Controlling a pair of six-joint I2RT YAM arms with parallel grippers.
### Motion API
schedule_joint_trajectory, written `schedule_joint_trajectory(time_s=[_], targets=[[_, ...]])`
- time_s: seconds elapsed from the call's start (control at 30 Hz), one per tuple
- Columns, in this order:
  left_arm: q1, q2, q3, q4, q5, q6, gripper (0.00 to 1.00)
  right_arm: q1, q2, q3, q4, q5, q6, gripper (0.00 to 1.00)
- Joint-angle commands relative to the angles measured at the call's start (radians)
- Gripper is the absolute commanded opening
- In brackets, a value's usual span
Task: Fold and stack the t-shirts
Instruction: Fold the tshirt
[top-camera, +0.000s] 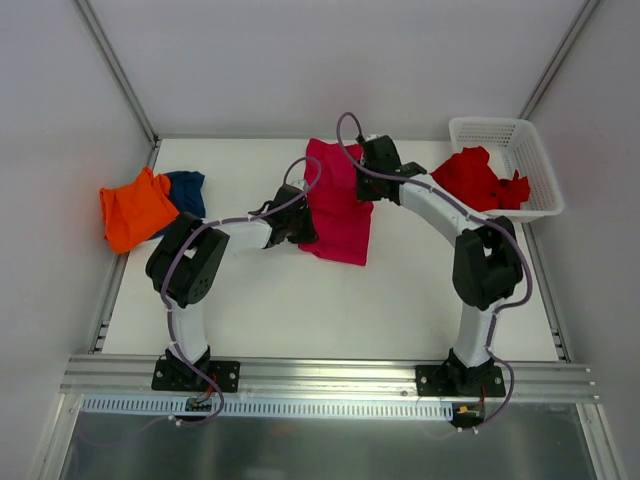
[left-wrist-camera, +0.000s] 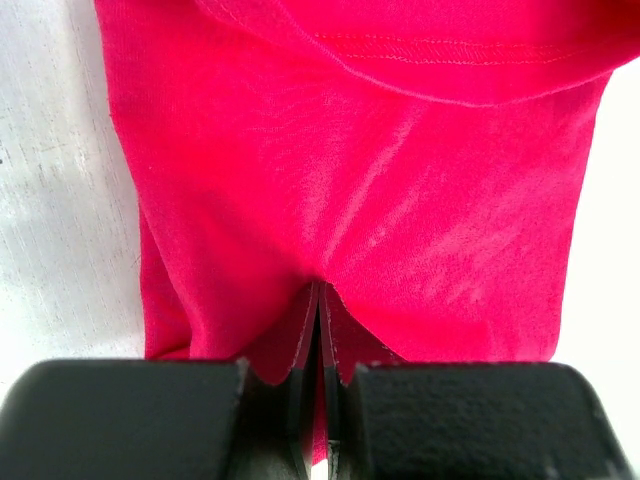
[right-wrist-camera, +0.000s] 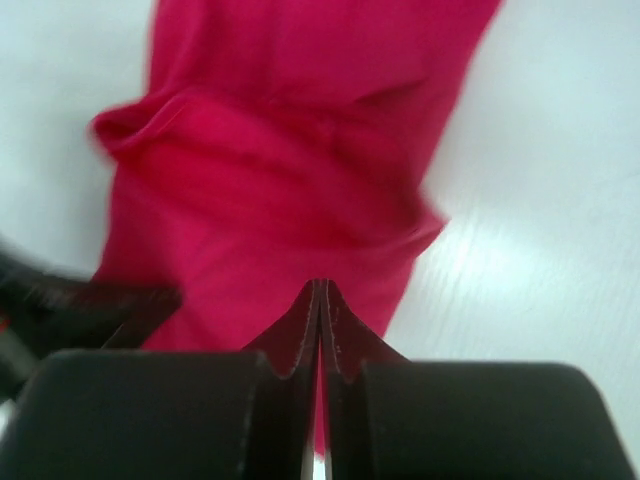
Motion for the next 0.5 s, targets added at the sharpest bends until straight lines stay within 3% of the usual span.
schedule_joint_trajectory(time_s=[0.0, 0.17, 0.47], targets=[[-0.003, -0.021, -0.033, -0.078, -0.003, -0.001, 0.0, 0.055, -0.137, -0.114, 0.059, -0.043, -0.019, 0.0], [-0.004, -0.029, -0.036, -0.078, -0.001, -0.006, 0.0, 0.092, -0.145, -0.174, 0.082, -0.1, 0.002, 0.0], [-0.004, -0.047, -0.042, -0.078, 0.005, 0.001, 0.0, 0.112, 0.004, -0.132, 0.107, -0.13, 0.065, 0.0]])
